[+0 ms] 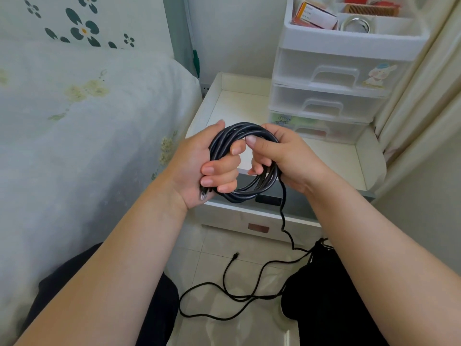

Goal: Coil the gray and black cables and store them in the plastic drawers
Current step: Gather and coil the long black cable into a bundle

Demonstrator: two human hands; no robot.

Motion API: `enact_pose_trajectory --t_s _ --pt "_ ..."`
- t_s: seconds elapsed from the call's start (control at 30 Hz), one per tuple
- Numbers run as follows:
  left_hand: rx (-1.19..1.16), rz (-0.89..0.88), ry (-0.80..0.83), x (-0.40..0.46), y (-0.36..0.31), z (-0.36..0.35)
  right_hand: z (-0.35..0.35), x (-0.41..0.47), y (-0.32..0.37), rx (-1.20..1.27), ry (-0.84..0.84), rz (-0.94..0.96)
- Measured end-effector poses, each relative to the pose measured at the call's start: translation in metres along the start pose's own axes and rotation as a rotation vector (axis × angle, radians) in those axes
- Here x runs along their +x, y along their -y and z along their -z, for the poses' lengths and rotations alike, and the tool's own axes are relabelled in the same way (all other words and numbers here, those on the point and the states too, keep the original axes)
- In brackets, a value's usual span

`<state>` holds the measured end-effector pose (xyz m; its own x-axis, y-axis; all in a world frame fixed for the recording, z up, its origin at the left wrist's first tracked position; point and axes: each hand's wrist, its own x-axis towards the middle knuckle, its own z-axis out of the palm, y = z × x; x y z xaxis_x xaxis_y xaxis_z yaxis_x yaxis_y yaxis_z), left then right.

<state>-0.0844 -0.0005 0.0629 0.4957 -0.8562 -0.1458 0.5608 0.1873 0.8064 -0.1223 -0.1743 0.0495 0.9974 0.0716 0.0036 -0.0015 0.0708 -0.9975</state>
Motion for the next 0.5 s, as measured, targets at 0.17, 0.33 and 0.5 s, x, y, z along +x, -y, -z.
enact_pose_trajectory --t_s 0.17,0.33,0.5 --pt "-0.020 -0.011 -0.052 -0.001 0.001 -0.004 -0.001 -0.009 0.001 -0.073 -0.107 -0.040" --pt "-0.118 0.005 -0.156 -0.004 0.000 -0.003 -0.003 -0.016 0.004 -0.282 -0.163 -0.131" --pt "-0.283 -0.171 -0.314 -0.007 -0.011 0.010 0.003 -0.009 -0.015 -0.733 -0.263 -0.199"
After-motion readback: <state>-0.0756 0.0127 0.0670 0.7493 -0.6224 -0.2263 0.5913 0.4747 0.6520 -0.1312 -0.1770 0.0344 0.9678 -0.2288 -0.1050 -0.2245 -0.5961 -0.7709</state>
